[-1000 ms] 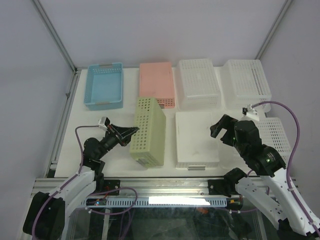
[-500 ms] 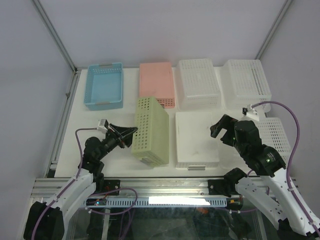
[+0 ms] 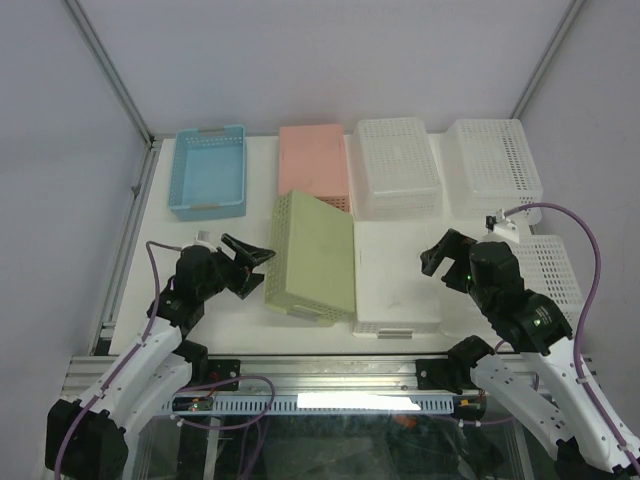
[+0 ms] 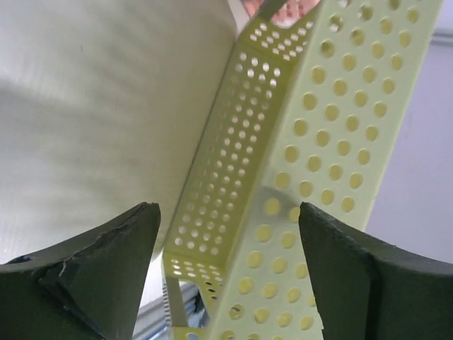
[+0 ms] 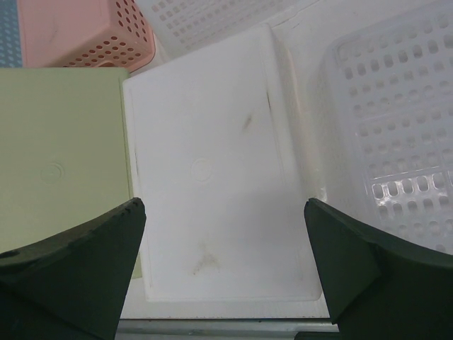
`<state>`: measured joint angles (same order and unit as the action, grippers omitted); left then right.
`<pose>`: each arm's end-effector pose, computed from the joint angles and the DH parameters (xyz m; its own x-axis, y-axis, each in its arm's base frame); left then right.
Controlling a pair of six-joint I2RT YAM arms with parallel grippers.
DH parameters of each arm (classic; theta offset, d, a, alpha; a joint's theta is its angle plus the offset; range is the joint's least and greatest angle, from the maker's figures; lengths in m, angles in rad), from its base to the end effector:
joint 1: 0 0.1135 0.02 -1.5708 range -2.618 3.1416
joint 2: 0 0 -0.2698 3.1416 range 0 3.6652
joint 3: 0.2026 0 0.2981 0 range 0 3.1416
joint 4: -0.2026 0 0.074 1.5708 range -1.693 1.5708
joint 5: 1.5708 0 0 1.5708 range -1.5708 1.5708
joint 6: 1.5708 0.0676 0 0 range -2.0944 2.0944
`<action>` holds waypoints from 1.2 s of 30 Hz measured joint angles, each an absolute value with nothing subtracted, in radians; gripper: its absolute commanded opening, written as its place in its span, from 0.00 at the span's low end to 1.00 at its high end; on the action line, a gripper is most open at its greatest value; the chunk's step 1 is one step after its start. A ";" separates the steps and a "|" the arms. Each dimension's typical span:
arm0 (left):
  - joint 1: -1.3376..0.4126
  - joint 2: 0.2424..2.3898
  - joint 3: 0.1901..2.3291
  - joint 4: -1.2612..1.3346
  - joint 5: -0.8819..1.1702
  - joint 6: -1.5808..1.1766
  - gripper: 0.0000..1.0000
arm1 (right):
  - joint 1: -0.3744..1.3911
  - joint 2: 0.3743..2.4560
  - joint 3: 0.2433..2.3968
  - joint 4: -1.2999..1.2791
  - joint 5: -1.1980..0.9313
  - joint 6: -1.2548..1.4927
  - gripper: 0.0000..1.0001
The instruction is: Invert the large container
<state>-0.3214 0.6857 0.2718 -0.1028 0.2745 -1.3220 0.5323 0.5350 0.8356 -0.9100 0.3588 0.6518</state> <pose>0.2063 -0.0880 0.1531 -0.6269 -0.7746 -0.0843 -0.3243 0.3578 -0.8757 0.1513 0.0616 0.3162 -0.5298 0.3471 -0.7738 0.1186 0.9338 0.3376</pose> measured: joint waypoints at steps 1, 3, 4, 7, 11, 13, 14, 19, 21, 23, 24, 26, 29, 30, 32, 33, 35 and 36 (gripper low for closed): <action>-0.321 0.695 0.314 -0.164 0.247 -1.290 0.89 | 0.532 0.535 0.836 -0.910 0.359 0.652 0.99; -0.321 0.719 0.417 -0.279 0.186 -1.226 0.93 | 0.532 0.533 0.836 -0.910 0.358 0.652 0.99; -0.321 0.729 0.457 -0.315 0.162 -1.201 0.97 | 0.532 0.532 0.836 -0.910 0.358 0.652 0.99; -0.321 0.767 0.590 -0.419 0.076 -1.113 0.99 | 0.532 0.531 0.836 -0.910 0.358 0.652 0.99; -0.321 0.813 0.684 -0.505 -0.009 -1.018 0.99 | 0.532 0.531 0.836 -0.910 0.358 0.652 0.99; -0.321 0.842 0.715 -0.547 -0.049 -0.955 0.99 | 0.532 0.531 0.836 -0.910 0.358 0.652 0.99; -0.321 0.863 0.738 -0.570 -0.073 -0.913 0.99 | 0.532 0.531 0.836 -0.910 0.358 0.652 0.99; -0.321 1.060 0.948 -0.624 -0.191 -0.686 0.99 | 0.532 0.537 0.836 -0.907 0.356 0.652 0.99; -0.321 1.179 1.066 -0.616 -0.243 -0.589 0.99 | 0.532 0.548 0.836 -0.898 0.351 0.653 0.99; -0.321 1.298 1.166 -0.595 -0.296 -0.498 0.99 | 0.532 0.566 0.836 -0.889 0.343 0.655 0.99; -0.321 1.356 1.210 -0.589 -0.321 -0.457 0.99 | 0.532 0.575 0.836 -0.886 0.339 0.656 0.99; -0.317 1.494 1.312 -0.580 -0.358 -0.375 0.99 | 0.532 0.590 0.836 -0.881 0.329 0.658 0.99; -0.290 1.697 1.482 -0.599 -0.356 -0.309 0.98 | 0.532 0.599 0.836 -0.877 0.323 0.663 0.99; -0.278 1.776 1.555 -0.606 -0.352 -0.293 0.95 | 0.532 0.599 0.836 -0.876 0.323 0.664 0.99; -0.252 1.903 1.662 -0.605 -0.331 -0.273 0.89 | 0.532 0.599 0.836 -0.873 0.323 0.664 0.99; -0.241 1.962 1.713 -0.612 -0.321 -0.267 0.85 | 0.532 0.599 0.836 -0.873 0.324 0.664 0.99; -0.226 2.053 1.785 -0.619 -0.310 -0.260 0.76 | 0.532 0.599 0.836 -0.874 0.325 0.664 0.99; -0.218 2.094 1.814 -0.622 -0.308 -0.253 0.70 | 0.532 0.599 0.836 -0.875 0.325 0.664 0.99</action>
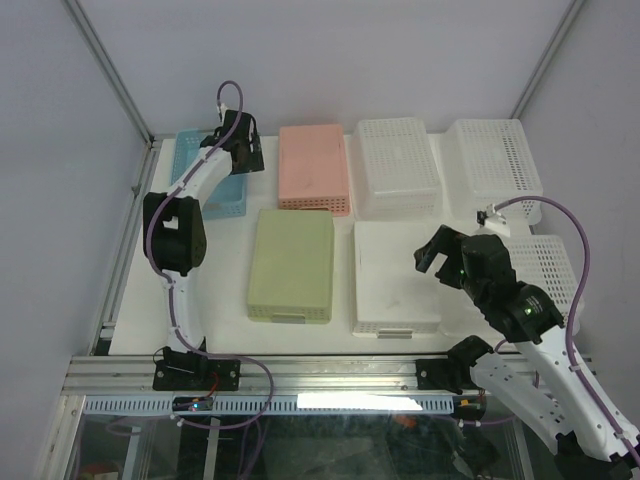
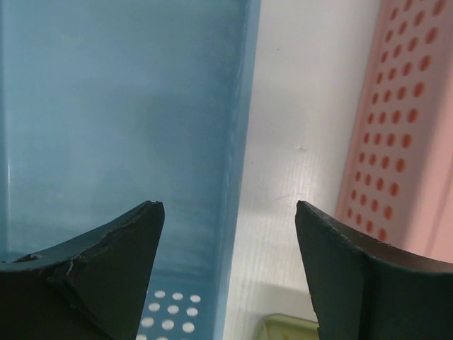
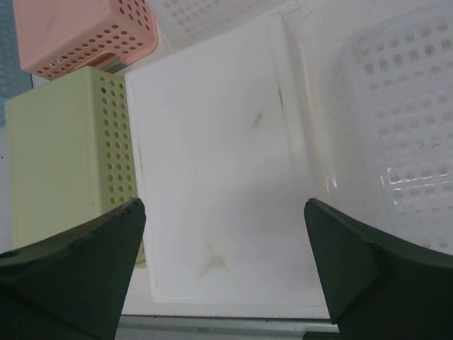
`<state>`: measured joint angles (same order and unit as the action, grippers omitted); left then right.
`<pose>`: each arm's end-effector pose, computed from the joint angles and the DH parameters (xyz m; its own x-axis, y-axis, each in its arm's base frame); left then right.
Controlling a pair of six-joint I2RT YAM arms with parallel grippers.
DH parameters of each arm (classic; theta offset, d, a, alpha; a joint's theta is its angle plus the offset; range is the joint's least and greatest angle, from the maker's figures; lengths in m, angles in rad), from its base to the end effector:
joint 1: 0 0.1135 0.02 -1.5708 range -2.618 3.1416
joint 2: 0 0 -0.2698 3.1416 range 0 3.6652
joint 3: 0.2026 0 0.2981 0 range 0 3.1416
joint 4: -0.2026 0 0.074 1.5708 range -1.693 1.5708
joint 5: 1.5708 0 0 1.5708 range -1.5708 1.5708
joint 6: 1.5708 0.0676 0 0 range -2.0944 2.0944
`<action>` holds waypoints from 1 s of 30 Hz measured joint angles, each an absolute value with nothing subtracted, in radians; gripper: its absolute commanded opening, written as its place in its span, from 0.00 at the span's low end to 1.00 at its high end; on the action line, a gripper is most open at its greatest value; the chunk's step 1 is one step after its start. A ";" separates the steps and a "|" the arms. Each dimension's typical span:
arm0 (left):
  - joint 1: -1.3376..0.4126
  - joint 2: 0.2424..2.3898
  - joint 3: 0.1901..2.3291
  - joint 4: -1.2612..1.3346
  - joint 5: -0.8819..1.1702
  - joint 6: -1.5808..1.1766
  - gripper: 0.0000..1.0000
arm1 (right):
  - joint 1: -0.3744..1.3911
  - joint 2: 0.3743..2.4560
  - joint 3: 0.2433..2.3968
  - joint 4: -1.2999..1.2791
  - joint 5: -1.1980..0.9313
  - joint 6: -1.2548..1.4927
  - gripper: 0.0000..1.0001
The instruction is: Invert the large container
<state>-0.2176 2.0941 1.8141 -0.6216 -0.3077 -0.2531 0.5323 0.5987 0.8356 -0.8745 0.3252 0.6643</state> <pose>0.5296 -0.0961 0.2156 -0.7470 -0.0792 -0.6601 -0.1702 0.9826 0.0746 0.1642 0.0716 0.3102 -0.5639 0.3458 -0.7499 0.1117 0.9317 0.3456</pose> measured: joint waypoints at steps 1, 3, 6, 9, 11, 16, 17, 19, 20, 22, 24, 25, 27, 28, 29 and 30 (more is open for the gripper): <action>-0.212 2.124 1.831 -0.626 -0.308 -0.249 0.63 | 0.532 0.599 0.836 -0.877 0.326 0.664 0.99; -0.201 2.170 1.862 -0.645 -0.302 -0.239 0.47 | 0.532 0.598 0.836 -0.884 0.328 0.664 0.99; -0.195 2.198 1.876 -0.661 -0.291 -0.234 0.19 | 0.532 0.593 0.836 -0.891 0.334 0.664 0.99; -0.194 2.202 1.877 -0.673 -0.282 -0.224 0.00 | 0.532 0.581 0.836 -0.892 0.337 0.664 0.99; -0.194 2.199 1.880 -0.676 -0.278 -0.215 0.00 | 0.532 0.580 0.836 -0.892 0.340 0.664 0.99; -0.191 2.135 1.880 -0.719 -0.239 -0.218 0.00 | 0.532 0.580 0.837 -0.892 0.342 0.663 0.99; -0.184 2.115 1.881 -0.723 -0.218 -0.224 0.00 | 0.532 0.580 0.837 -0.892 0.342 0.663 0.99; -0.163 2.048 1.881 -0.733 -0.124 -0.245 0.00 | 0.532 0.580 0.837 -0.892 0.341 0.663 0.99; -0.146 2.014 1.881 -0.732 -0.068 -0.262 0.00 | 0.532 0.580 0.837 -0.892 0.341 0.663 0.99; -0.088 1.929 1.859 -0.687 0.067 -0.313 0.00 | 0.532 0.581 0.837 -0.892 0.340 0.663 0.99; -0.010 1.839 1.794 -0.604 0.196 -0.371 0.00 | 0.532 0.581 0.837 -0.892 0.340 0.663 0.99; 0.036 1.792 1.753 -0.556 0.257 -0.406 0.00 | 0.532 0.581 0.837 -0.892 0.340 0.663 0.99; 0.123 1.728 1.678 -0.461 0.381 -0.481 0.00 | 0.532 0.579 0.837 -0.892 0.340 0.663 0.99; 0.161 1.710 1.644 -0.416 0.437 -0.523 0.00 | 0.532 0.577 0.837 -0.892 0.340 0.663 0.99; 0.195 1.698 1.603 -0.353 0.498 -0.569 0.00 | 0.532 0.575 0.837 -0.893 0.340 0.663 0.99; 0.223 1.692 1.555 -0.280 0.559 -0.622 0.00 | 0.532 0.572 0.837 -0.893 0.340 0.663 0.99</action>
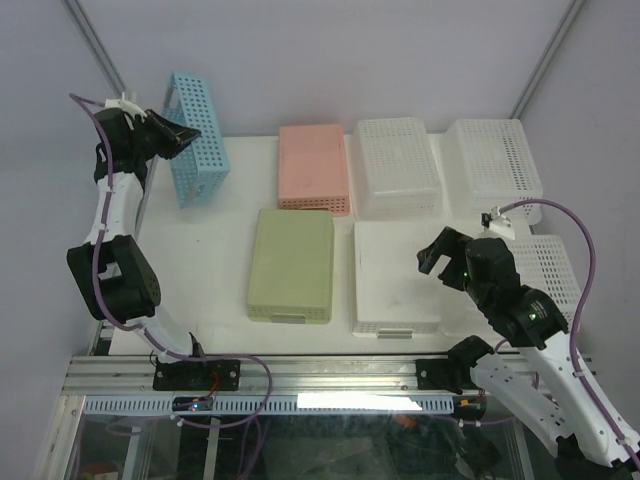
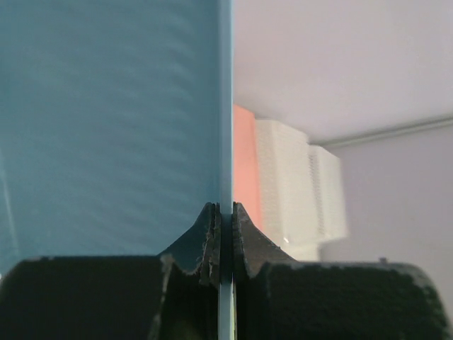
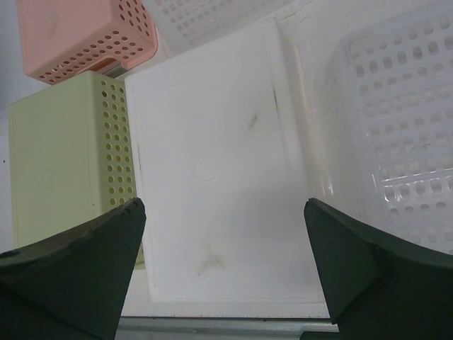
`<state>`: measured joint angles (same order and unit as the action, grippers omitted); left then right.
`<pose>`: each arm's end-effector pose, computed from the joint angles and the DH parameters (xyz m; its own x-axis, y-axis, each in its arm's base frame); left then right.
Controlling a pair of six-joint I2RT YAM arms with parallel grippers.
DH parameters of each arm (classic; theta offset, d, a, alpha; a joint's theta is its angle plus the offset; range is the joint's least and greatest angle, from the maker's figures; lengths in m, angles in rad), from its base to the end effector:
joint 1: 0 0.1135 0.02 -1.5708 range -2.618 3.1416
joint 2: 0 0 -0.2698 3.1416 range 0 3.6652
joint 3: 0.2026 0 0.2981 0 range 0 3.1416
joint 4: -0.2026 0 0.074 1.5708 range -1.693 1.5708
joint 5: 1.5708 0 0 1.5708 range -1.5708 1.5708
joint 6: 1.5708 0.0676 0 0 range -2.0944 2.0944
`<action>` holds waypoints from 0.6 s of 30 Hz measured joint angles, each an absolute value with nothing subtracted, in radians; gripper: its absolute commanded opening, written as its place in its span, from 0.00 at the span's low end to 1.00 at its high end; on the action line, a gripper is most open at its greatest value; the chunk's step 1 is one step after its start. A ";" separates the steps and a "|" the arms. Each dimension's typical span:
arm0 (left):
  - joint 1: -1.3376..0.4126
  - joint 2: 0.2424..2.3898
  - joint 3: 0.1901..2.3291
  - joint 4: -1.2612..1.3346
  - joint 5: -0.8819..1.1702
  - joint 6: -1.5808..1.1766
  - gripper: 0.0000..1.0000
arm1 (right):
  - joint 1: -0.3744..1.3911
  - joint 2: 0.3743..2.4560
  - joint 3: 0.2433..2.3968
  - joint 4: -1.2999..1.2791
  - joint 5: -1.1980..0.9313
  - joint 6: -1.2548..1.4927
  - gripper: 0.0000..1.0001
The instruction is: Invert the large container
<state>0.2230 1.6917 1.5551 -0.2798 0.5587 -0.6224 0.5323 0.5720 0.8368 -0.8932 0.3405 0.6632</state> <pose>0.4664 0.0690 0.3479 -0.4868 -0.6173 -0.6181 0.0018 0.7068 -0.7074 0.1585 0.0672 0.3129 -0.5503 0.3493 -0.7583 0.1183 0.9317 0.3433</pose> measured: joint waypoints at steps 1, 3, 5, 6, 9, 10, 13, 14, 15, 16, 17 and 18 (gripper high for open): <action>0.247 1.691 1.499 -0.193 0.620 -0.686 0.00 | 0.532 0.569 0.837 -0.894 0.341 0.663 0.99; 0.273 1.696 1.390 -0.040 0.722 -0.820 0.00 | 0.532 0.567 0.837 -0.896 0.341 0.663 0.99; 0.283 1.708 1.297 0.096 0.804 -0.953 0.00 | 0.532 0.567 0.837 -0.896 0.341 0.663 0.99; 0.284 1.715 1.267 0.149 0.836 -1.007 0.00 | 0.532 0.567 0.837 -0.896 0.341 0.663 0.99; 0.283 1.742 1.192 0.369 0.921 -1.191 0.00 | 0.532 0.568 0.837 -0.896 0.341 0.663 0.99; 0.283 1.749 1.180 0.427 0.940 -1.236 0.00 | 0.532 0.568 0.837 -0.896 0.341 0.663 0.99; 0.289 1.776 1.140 0.655 0.988 -1.392 0.00 | 0.532 0.568 0.837 -0.896 0.341 0.663 0.99; 0.295 1.789 1.126 0.735 1.000 -1.445 0.00 | 0.532 0.568 0.837 -0.896 0.341 0.663 0.99; 0.300 1.805 1.111 0.815 1.008 -1.499 0.00 | 0.532 0.568 0.837 -0.896 0.341 0.663 0.99; 0.306 1.827 1.097 0.899 1.016 -1.558 0.00 | 0.532 0.568 0.837 -0.896 0.341 0.663 0.99; 0.315 1.850 1.084 0.973 1.024 -1.610 0.00 | 0.532 0.568 0.837 -0.896 0.341 0.663 0.99; 0.323 1.877 1.071 1.044 1.026 -1.663 0.00 | 0.532 0.568 0.837 -0.896 0.341 0.663 0.99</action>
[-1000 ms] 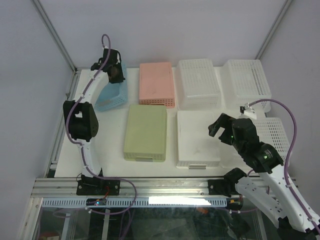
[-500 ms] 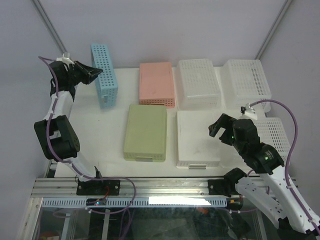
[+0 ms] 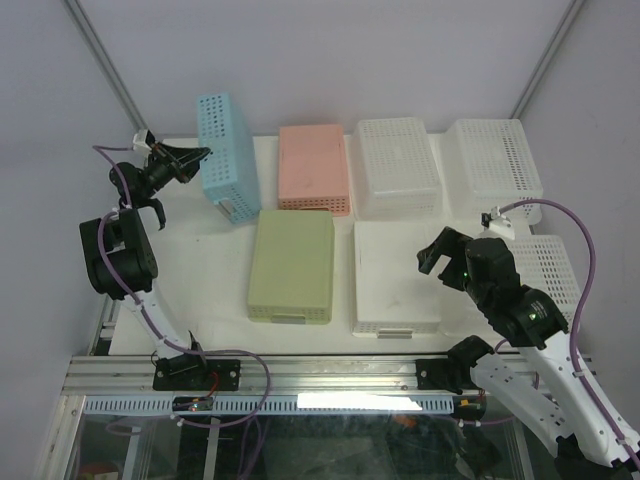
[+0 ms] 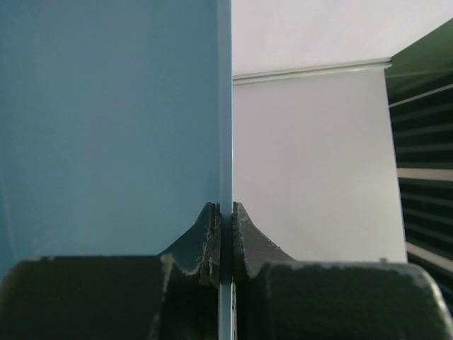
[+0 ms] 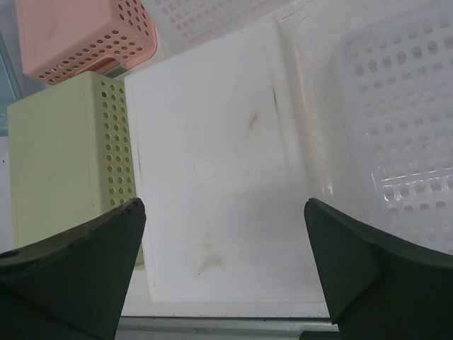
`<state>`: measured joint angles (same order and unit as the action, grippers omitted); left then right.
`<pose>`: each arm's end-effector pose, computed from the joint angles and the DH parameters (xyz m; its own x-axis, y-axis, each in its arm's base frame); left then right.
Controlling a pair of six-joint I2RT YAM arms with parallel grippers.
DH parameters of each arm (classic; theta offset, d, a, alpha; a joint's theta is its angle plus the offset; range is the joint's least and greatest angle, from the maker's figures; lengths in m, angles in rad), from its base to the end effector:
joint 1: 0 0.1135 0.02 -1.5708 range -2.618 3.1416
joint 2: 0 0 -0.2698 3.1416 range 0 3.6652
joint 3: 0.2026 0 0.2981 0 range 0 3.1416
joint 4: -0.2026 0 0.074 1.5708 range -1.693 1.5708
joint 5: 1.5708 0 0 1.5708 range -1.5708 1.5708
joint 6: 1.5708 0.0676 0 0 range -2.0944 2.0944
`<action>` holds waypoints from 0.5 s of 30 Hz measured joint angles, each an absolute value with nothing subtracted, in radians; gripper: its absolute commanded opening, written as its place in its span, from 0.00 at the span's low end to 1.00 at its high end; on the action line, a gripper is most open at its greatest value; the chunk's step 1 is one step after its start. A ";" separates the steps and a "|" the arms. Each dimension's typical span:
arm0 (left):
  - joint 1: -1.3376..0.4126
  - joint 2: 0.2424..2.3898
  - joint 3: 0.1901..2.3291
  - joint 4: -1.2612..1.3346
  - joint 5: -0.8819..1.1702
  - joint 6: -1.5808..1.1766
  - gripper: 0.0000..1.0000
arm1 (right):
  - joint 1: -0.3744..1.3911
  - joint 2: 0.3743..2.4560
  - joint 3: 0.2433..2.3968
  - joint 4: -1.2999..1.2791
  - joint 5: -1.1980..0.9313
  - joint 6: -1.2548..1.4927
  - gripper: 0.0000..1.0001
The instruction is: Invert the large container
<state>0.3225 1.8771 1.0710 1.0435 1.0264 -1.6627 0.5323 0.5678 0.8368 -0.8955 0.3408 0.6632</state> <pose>0.4477 0.0886 0.2272 -0.6423 -0.7584 -0.1111 0.1648 0.0050 -0.9863 0.1576 0.0666 0.3133 -0.5489 0.3501 -0.7590 0.1179 0.9314 0.3443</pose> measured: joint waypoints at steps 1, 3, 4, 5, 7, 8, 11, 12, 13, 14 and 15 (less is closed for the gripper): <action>0.327 1.905 1.059 1.101 1.028 -1.708 0.00 | 0.532 0.568 0.837 -0.896 0.341 0.663 0.99; 0.337 1.945 1.037 1.166 1.031 -1.770 0.00 | 0.532 0.568 0.837 -0.896 0.341 0.663 0.99; 0.343 1.956 1.025 1.180 1.032 -1.788 0.00 | 0.532 0.568 0.837 -0.896 0.341 0.663 0.99; 0.349 1.964 1.011 1.192 1.034 -1.803 0.00 | 0.532 0.568 0.837 -0.896 0.341 0.663 0.99; 0.362 1.975 0.986 1.216 1.042 -1.825 0.00 | 0.532 0.569 0.837 -0.896 0.341 0.663 0.99; 0.369 1.979 0.976 1.227 1.048 -1.835 0.00 | 0.532 0.569 0.837 -0.896 0.340 0.663 0.99; 0.390 1.990 0.952 1.261 1.052 -1.856 0.00 | 0.532 0.572 0.837 -0.896 0.340 0.663 0.99; 0.397 1.995 0.945 1.274 1.052 -1.864 0.00 | 0.532 0.573 0.837 -0.896 0.340 0.663 0.99; 0.405 2.001 0.938 1.289 1.052 -1.873 0.04 | 0.532 0.576 0.837 -0.896 0.340 0.663 0.99; 0.411 2.008 0.931 1.306 1.051 -1.882 0.13 | 0.532 0.578 0.837 -0.896 0.340 0.663 0.99; 0.418 2.012 0.926 1.314 1.051 -1.892 0.20 | 0.532 0.580 0.837 -0.896 0.340 0.663 0.99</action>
